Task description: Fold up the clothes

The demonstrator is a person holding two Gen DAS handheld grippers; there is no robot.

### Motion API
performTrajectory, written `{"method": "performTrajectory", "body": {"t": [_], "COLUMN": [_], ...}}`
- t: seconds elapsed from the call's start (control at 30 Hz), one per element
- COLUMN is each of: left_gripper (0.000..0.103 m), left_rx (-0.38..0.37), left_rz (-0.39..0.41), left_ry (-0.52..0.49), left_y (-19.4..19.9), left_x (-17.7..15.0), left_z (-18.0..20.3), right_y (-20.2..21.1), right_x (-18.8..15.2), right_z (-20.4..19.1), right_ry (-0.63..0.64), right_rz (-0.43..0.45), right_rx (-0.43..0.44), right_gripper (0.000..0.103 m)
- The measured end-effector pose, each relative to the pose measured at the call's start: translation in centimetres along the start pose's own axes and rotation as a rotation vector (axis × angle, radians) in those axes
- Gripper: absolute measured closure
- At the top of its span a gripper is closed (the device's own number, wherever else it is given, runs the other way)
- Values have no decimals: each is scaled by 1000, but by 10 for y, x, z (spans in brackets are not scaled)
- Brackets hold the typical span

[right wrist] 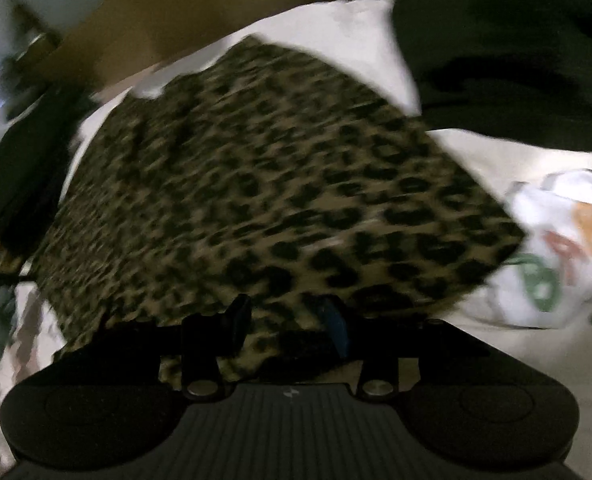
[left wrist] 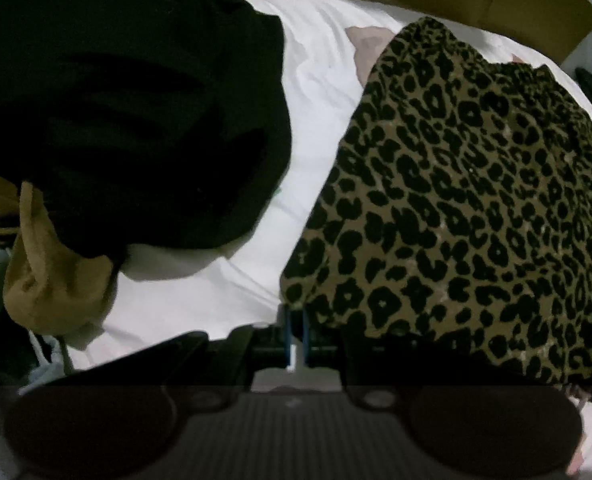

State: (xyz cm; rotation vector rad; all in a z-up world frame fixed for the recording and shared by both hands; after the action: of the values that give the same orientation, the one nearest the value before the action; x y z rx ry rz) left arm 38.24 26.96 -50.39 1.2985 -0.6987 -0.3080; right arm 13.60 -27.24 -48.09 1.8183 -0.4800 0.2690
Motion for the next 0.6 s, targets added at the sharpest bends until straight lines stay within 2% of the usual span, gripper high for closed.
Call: {"method": "performTrajectory", "body": {"t": [0.13,0.27,0.4,0.6], "left_gripper": [95,83,78,73], "left_rx": [-2,17,14,18], "left_rz": [-1,-8,10,26], "left_ry": [29,29,40,108], "left_y": [-2,-1,7,6], "left_x": [1,2,7,15], "left_z": [-1,-2,-5,-15], "right_y": [14,23,21,19], "right_x": [6,9,10,13], "right_z": [34,64,77,93], "right_ry": [-67,-150,-185,-221], "right_rz": [62,109,119,134], "right_rx": [-89,-140,-152,-168], "right_gripper": [55,55,55,55]}}
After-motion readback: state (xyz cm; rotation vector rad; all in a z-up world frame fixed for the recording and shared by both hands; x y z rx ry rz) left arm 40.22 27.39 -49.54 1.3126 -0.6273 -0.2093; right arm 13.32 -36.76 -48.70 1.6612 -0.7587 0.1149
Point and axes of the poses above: each gripper's, at about its wrist camera, not at the fingertips, and y roughly against the way its jaws point, z to its right, x to its top, the point moved 10 cm from there along -y, roughly the way its jaws point, and after that the axes turned 9 degrees about y, right-handed, at the moved point
